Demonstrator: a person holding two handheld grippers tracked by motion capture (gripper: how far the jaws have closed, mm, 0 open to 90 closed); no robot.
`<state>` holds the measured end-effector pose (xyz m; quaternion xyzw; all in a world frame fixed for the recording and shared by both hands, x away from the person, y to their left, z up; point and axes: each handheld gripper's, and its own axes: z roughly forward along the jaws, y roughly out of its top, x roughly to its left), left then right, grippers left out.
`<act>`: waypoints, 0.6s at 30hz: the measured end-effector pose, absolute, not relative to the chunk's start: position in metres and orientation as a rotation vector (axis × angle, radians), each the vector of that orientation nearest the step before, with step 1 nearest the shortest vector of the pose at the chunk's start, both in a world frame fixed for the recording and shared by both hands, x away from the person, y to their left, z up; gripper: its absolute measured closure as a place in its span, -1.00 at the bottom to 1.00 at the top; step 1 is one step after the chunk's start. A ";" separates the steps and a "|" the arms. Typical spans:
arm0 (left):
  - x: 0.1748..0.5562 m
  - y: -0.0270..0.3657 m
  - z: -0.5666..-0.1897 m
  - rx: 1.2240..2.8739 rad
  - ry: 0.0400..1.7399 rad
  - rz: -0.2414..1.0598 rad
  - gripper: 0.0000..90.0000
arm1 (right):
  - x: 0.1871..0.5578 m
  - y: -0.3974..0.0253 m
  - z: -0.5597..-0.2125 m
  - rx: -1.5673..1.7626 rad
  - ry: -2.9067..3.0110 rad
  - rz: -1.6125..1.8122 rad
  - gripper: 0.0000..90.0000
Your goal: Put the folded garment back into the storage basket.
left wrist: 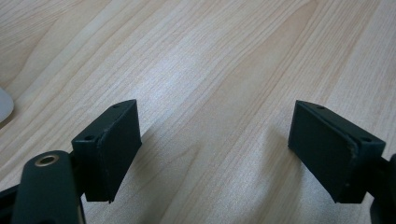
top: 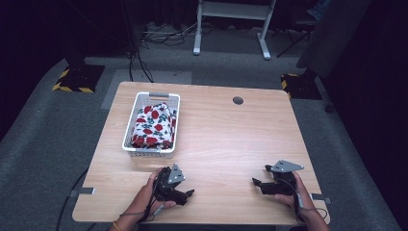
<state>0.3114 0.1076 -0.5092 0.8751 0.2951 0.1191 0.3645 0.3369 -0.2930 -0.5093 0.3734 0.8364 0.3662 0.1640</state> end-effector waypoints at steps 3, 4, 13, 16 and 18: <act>0.312 0.107 -0.509 2.251 0.758 0.306 -0.63 | 0.331 -0.296 -0.509 1.063 2.382 1.040 -0.54; 0.312 0.107 -0.509 2.251 0.758 0.306 -0.63 | 0.329 -0.297 -0.509 1.069 2.380 1.041 -0.54; 0.312 0.107 -0.509 2.250 0.763 0.308 -0.63 | 0.329 -0.298 -0.509 1.064 2.386 1.043 -0.55; 0.312 0.107 -0.509 2.250 0.761 0.307 -0.63 | 0.328 -0.297 -0.509 1.068 2.380 1.040 -0.55; 0.312 0.107 -0.509 2.249 0.761 0.306 -0.63 | 0.328 -0.298 -0.509 1.070 2.379 1.041 -0.55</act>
